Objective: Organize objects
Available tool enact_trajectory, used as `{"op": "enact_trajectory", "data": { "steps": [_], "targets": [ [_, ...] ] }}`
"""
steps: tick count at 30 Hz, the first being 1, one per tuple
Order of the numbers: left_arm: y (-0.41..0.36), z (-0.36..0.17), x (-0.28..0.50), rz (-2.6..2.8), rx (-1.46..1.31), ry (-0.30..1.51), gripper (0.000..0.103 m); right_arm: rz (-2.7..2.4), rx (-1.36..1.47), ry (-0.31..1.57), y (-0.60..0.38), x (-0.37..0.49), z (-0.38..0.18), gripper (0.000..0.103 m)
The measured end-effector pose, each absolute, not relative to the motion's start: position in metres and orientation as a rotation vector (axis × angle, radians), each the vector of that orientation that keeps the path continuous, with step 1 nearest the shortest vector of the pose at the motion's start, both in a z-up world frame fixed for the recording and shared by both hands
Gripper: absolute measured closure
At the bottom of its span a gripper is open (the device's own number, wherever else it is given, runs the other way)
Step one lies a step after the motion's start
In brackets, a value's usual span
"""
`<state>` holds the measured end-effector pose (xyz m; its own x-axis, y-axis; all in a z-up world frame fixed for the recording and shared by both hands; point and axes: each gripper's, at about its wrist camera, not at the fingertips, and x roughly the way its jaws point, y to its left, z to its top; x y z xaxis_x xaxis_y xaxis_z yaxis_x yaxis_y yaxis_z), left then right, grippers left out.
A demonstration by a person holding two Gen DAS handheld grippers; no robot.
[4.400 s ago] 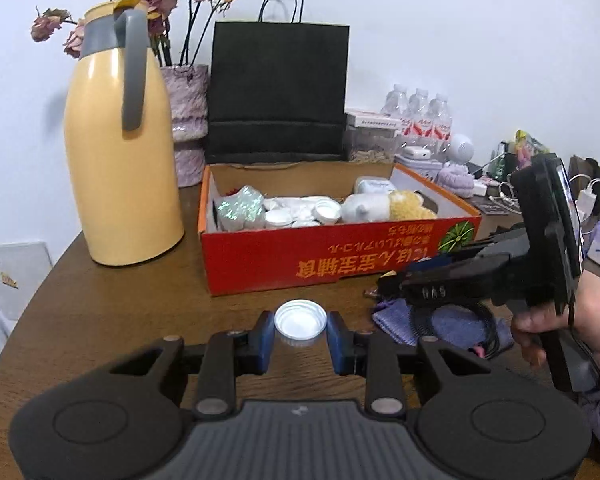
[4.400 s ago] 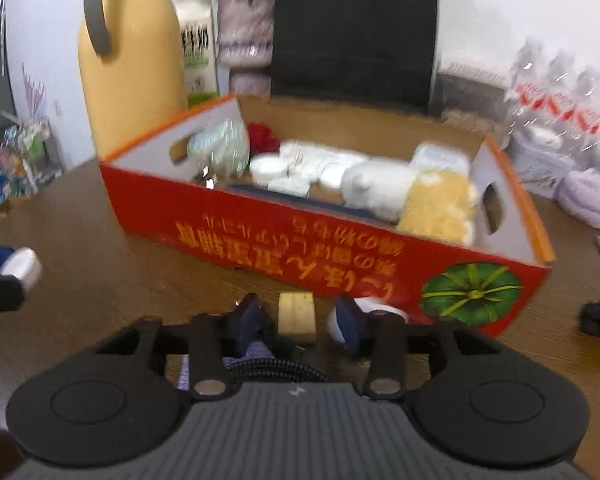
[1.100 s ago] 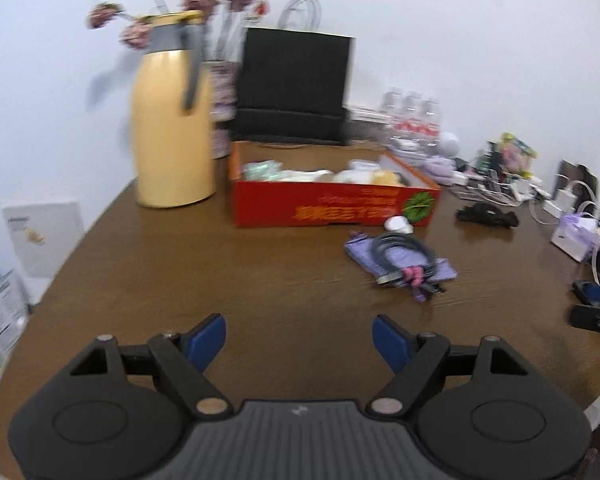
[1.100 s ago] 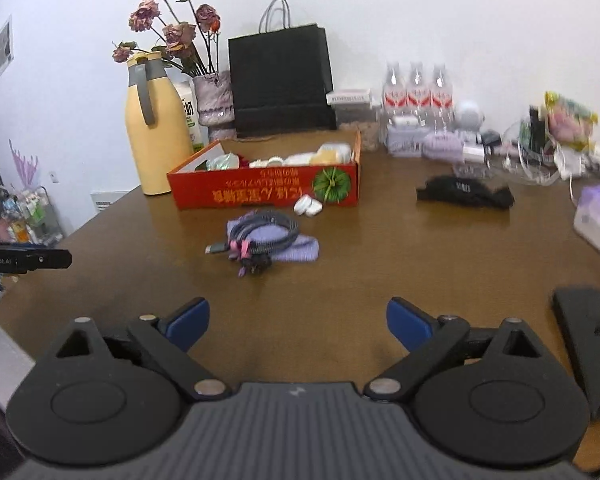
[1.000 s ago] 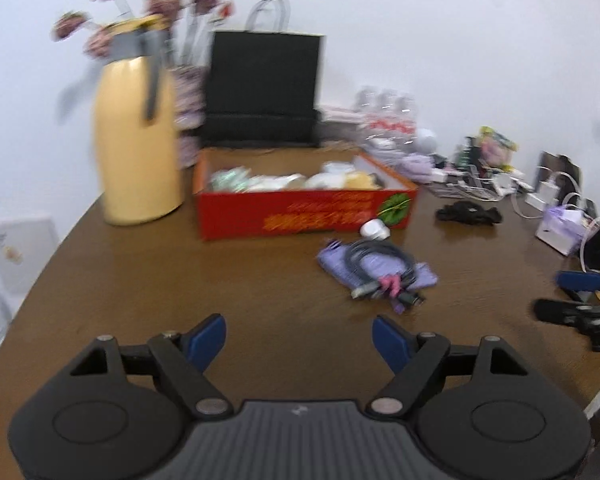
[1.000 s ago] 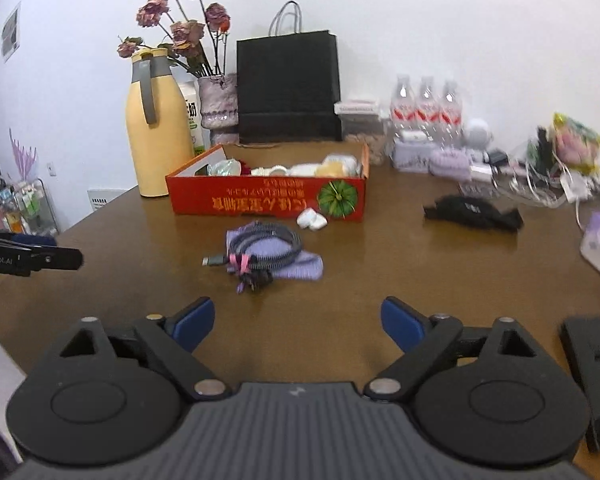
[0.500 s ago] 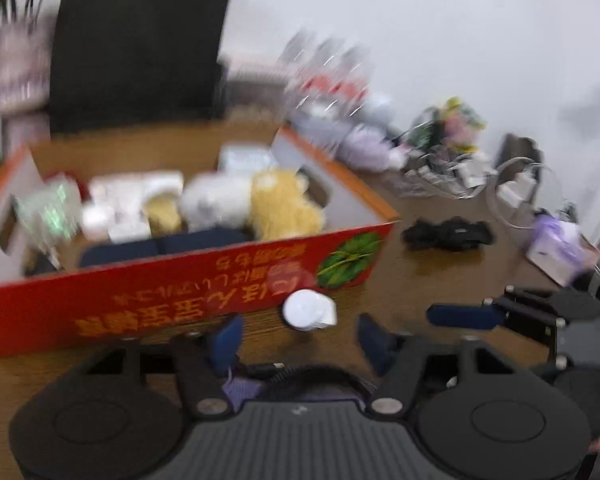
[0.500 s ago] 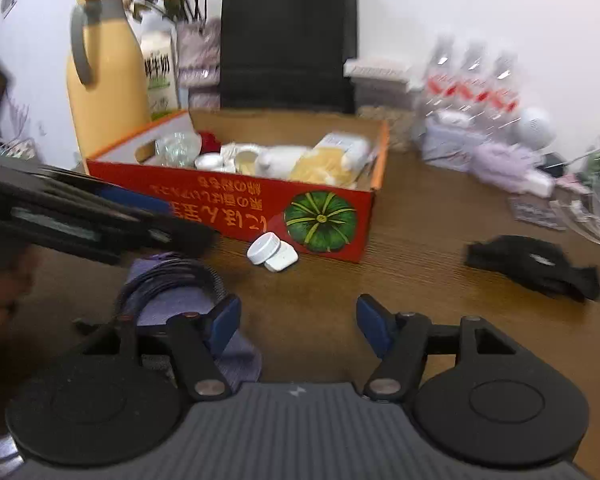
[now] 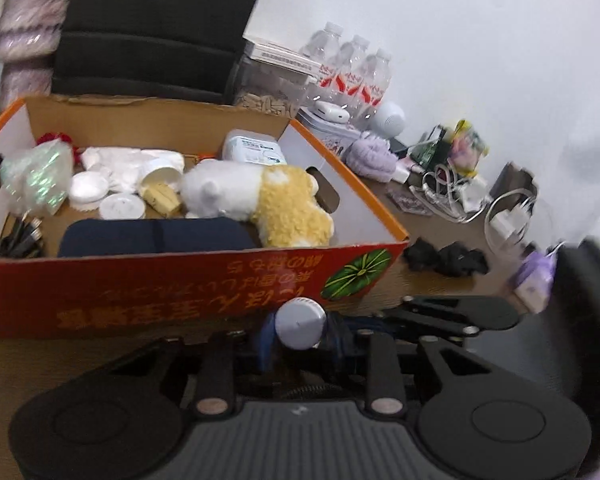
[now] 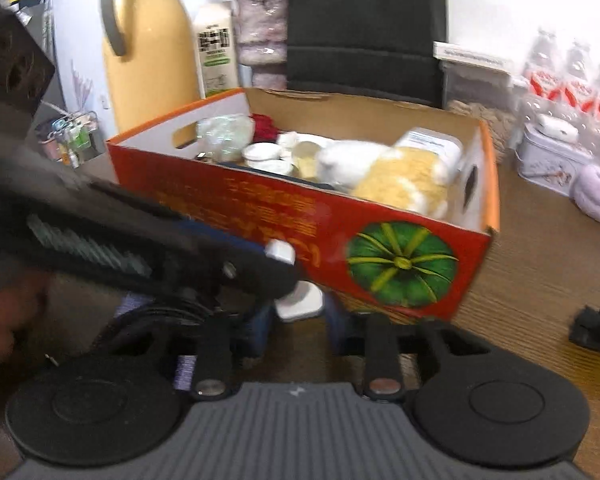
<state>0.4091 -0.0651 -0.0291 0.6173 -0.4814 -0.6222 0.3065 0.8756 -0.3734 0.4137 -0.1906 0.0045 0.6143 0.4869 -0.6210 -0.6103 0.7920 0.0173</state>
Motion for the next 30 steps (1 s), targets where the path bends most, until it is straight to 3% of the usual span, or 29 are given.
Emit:
{"op": "enact_trajectory", "data": {
  "steps": [8,18,24,30],
  "targets": [
    [-0.013,0.004,0.347,-0.282,-0.186,0.675,0.076,0.522,-0.191,0.588,-0.199,0.385,0.022,0.075],
    [-0.005,0.027,0.223,-0.183,-0.080,0.537,0.076,0.461,-0.053,0.437,-0.210,0.243,0.076,0.075],
    [0.004,0.008,0.175,-0.176,-0.151,0.634,0.076,0.503,0.003,0.539,-0.214,0.188,0.065,0.075],
    [0.012,0.019,0.172,-0.156,-0.124,0.585,0.076,0.471,-0.002,0.503,-0.215,0.183,0.073,0.075]
  ]
}}
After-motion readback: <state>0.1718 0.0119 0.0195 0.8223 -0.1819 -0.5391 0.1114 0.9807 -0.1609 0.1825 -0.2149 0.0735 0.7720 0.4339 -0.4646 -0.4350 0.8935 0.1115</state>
